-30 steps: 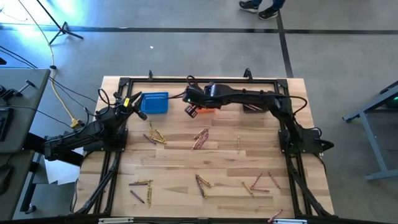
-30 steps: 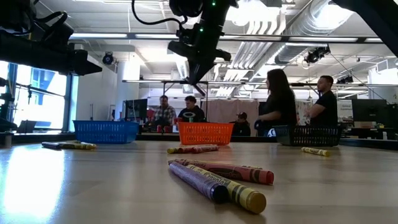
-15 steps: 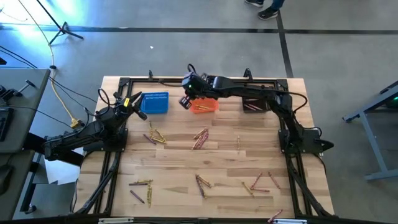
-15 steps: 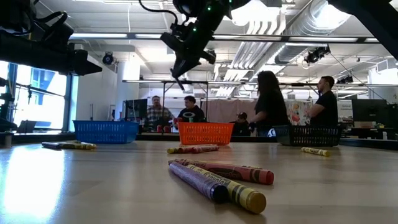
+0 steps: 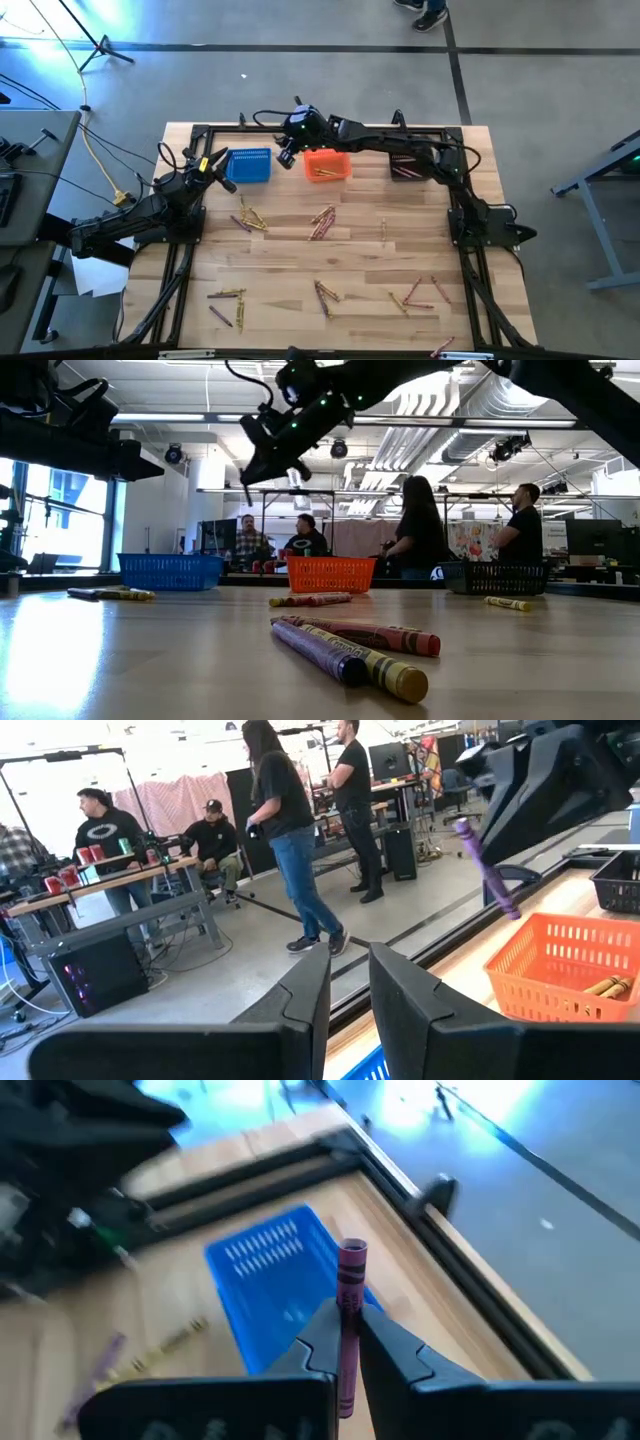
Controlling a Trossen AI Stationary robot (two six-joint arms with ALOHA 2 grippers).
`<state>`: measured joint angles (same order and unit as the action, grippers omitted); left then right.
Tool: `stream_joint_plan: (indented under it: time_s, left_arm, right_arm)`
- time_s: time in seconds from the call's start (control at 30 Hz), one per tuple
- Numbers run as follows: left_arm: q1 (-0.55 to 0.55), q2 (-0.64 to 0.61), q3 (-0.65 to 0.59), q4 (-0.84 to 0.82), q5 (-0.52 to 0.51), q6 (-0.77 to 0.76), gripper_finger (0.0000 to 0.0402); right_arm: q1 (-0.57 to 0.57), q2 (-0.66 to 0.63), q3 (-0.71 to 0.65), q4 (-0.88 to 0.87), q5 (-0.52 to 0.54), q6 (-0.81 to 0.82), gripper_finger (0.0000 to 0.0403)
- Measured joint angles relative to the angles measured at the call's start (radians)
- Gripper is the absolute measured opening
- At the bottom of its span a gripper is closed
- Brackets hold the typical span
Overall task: Sort crayons
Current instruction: Put the violet crayon into the blue bin
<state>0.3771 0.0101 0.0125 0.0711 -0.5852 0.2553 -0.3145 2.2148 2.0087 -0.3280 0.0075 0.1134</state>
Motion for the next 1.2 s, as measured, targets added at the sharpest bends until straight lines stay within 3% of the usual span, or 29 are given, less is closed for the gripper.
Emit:
stream_joint_plan:
  time_s: [0.5,0.73,1.2]
  left_arm:
    - [0.0,0.0,0.0,0.0,-0.002,0.0,0.006]
    - [0.0,0.0,0.0,0.0,-0.003,0.0,0.006]
    - [0.0,0.0,0.0,0.0,-0.003,0.0,0.006]
  right_arm:
    - [0.007,0.149,-0.001,0.365,-0.165,0.115,0.0012]
    - [0.01,0.22,-0.001,0.477,-0.163,0.106,0.0012]
    - [0.01,0.268,-0.002,0.481,-0.109,0.091,0.0032]
